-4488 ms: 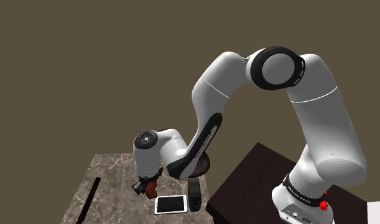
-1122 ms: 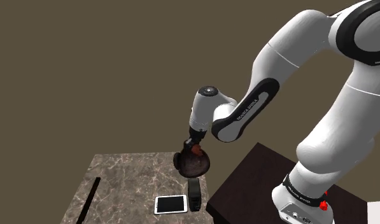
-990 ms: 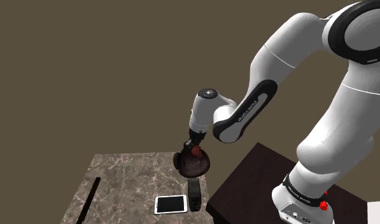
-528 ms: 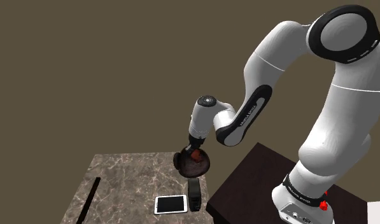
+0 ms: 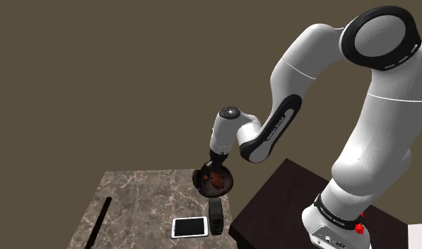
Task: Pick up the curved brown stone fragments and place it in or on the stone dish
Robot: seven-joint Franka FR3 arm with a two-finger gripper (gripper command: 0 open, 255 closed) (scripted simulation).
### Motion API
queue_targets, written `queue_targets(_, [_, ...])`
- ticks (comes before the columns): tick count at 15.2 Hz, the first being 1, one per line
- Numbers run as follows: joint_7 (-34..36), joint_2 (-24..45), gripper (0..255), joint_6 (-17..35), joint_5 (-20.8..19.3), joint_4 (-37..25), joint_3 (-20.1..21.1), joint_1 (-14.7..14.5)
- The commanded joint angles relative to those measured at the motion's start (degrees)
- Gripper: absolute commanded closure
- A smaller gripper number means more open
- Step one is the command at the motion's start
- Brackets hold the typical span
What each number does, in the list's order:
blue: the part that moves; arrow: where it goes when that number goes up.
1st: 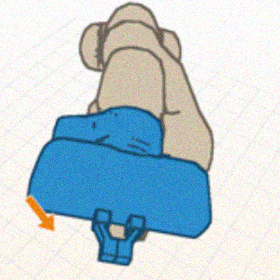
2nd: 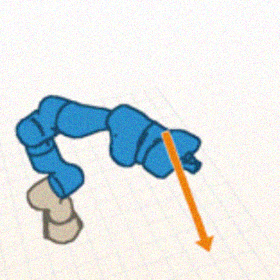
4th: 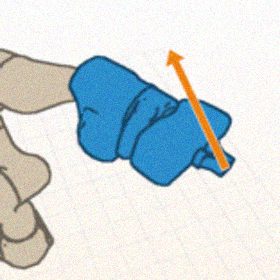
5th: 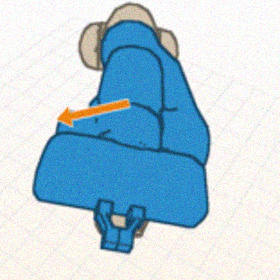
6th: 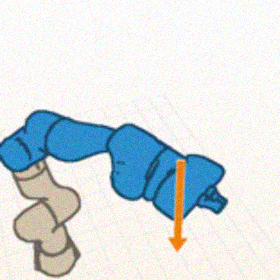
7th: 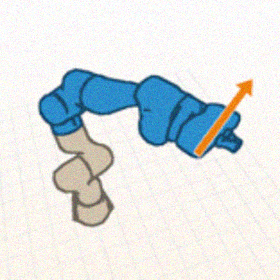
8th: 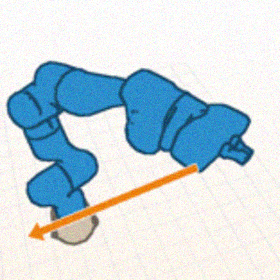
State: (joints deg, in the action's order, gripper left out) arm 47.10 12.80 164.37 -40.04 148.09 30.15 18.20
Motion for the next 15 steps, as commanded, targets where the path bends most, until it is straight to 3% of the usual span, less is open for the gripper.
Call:
queue_targets(1, [0.0, 0.0, 0, 0.0, 0.0, 0.0, 0.0, 0.0])
queue_targets(4, [0.0, 0.0, 0, 0.0, 0.0, 0.0, 0.0, 0.0])
queue_targets(7, [-13.6, -8.9, 0, -3.0, 18.3, 3.2, 10.2, 6.7])
queue_targets(8, [-17.8, -11.5, 0, -4.0, 24.1, 3.8, 12.2, 7.5])
queue_targets(15, [-17.9, -11.5, 0, -4.0, 24.1, 3.8, 11.1, 6.4])
